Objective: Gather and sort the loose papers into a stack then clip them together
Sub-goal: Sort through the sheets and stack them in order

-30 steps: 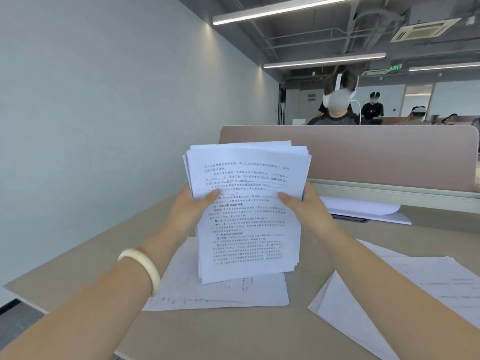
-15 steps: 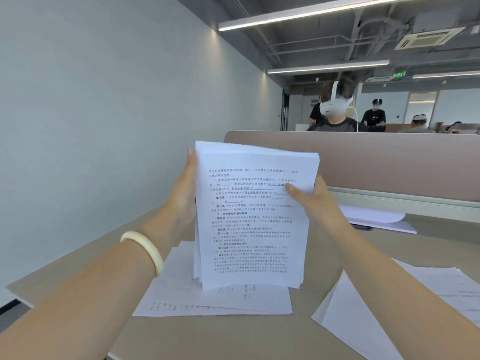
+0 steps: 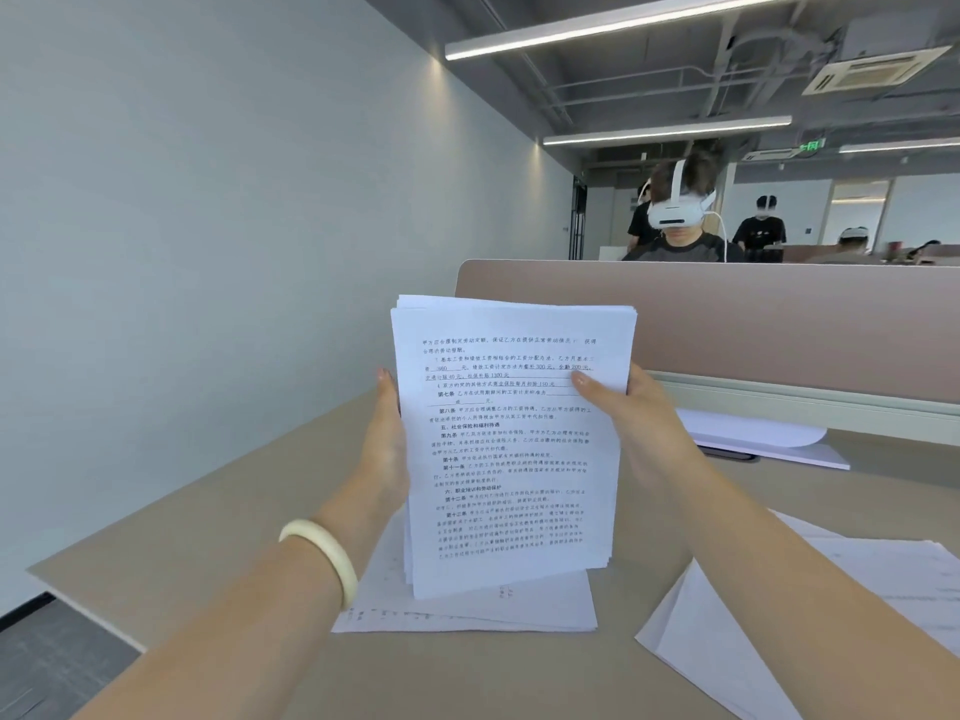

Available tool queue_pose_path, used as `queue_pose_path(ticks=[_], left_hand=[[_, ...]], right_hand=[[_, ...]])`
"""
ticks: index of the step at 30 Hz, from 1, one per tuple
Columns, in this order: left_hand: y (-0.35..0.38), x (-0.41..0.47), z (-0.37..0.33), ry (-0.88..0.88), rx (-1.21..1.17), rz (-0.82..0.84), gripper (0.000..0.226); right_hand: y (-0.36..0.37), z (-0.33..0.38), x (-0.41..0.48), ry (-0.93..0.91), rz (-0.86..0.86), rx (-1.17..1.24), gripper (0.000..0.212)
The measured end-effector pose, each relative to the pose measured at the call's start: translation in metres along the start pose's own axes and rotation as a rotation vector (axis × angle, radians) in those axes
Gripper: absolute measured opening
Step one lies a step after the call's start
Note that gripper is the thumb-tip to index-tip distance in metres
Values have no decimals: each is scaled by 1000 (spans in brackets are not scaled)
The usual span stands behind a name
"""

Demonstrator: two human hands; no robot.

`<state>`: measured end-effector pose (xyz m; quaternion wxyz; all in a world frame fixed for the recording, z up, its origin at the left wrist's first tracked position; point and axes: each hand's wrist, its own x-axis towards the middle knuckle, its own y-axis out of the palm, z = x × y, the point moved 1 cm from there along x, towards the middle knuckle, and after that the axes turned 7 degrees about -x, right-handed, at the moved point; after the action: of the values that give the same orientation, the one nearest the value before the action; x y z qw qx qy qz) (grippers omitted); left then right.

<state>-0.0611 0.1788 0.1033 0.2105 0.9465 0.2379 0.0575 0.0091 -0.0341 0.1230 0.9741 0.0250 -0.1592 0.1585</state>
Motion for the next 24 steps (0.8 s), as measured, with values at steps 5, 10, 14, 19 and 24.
queue_pose_path(ticks=[5, 10, 14, 19, 24], left_hand=[[10, -6, -9, 207, 37, -46, 71], [24, -13, -26, 392, -7, -32, 51], [10, -19, 13, 414, 116, -64, 47], [-9, -13, 46, 265, 330, -108, 46], [-9, 8, 4, 381, 552, -55, 35]], right_hand=[[11, 21, 1, -35, -99, 33, 26], [15, 36, 0, -111, -146, 9, 25], [22, -10, -10, 21, -89, -86, 31], [21, -53, -25, 90, -75, -175, 28], [22, -29, -27, 7, 82, -264, 31]])
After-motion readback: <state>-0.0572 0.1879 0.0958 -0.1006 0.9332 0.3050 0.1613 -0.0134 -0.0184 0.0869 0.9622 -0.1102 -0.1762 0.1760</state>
